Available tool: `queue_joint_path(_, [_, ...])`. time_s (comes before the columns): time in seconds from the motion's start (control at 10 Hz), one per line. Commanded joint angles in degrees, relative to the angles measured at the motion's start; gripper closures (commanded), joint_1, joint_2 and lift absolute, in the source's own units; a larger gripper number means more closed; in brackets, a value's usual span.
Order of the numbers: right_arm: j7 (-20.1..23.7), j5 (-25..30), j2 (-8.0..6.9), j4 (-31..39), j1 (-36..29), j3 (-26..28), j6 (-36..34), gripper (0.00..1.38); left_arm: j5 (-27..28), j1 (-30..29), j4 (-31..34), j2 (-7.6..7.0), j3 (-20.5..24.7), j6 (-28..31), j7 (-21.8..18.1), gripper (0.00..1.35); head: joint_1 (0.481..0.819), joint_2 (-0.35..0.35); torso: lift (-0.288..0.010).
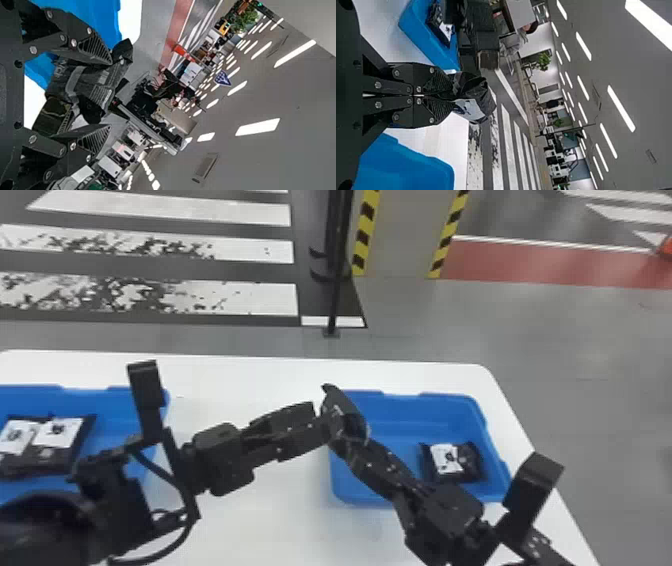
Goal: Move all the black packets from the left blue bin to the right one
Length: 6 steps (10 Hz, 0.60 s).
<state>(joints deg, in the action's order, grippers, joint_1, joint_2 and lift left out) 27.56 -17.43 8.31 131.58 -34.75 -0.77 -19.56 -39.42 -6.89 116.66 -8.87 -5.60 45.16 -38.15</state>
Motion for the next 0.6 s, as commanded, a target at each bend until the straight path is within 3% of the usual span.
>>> queue_joint_path(0.0, [-0.1,1.7,-0.48,-1.9,1.6,2.7,0.2,1.27,-0.5,-2.3,2.2,-0.01,1.9,0.3,0.0,0.14,0.695,-0.152,-0.144])
queue_joint_path(0.5, [-1.0,12.3,-0.31,-16.1,13.4,11.1,0.9,1.25,0.0,-8.9,7.6,0.69,9.1,1.5,-0.1,0.14,0.695,-0.235,-0.144])
